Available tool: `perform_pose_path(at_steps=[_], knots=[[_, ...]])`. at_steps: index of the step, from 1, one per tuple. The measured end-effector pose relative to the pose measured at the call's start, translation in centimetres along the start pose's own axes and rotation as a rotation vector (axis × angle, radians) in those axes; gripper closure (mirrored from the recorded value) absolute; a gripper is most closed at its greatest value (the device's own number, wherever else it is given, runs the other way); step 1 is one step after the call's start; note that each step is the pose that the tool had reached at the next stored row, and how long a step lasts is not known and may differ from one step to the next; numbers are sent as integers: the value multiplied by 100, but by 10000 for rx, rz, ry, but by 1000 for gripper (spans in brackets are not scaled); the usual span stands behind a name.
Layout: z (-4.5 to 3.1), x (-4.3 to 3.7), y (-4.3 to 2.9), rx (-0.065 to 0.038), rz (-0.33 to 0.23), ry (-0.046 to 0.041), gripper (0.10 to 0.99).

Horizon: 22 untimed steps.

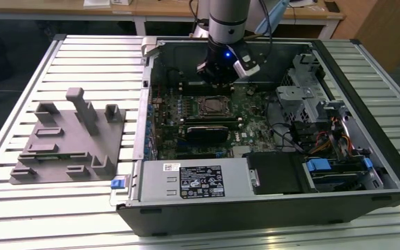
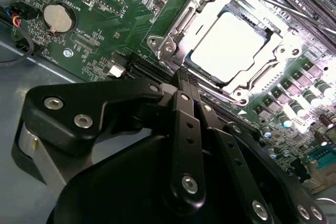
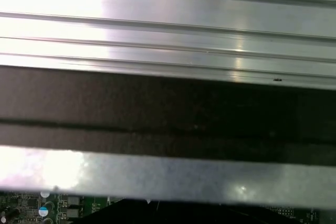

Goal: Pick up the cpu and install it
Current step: 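Install the second cpu locking lever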

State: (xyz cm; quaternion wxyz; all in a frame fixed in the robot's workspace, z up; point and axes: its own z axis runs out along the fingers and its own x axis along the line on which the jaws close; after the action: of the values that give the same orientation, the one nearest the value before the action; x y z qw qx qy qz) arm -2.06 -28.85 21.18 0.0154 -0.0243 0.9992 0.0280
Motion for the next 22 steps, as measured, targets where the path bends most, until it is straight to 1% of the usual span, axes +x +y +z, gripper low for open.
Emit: perform_pose_path(at_steps=[16, 18, 19, 22], knots=[[-5, 3, -61, 0, 1, 0, 980], [-33, 2, -60, 1, 1, 0, 980], [-60, 1, -59, 1, 0, 1, 980], [-167, -3, -53, -1, 0, 0, 980]])
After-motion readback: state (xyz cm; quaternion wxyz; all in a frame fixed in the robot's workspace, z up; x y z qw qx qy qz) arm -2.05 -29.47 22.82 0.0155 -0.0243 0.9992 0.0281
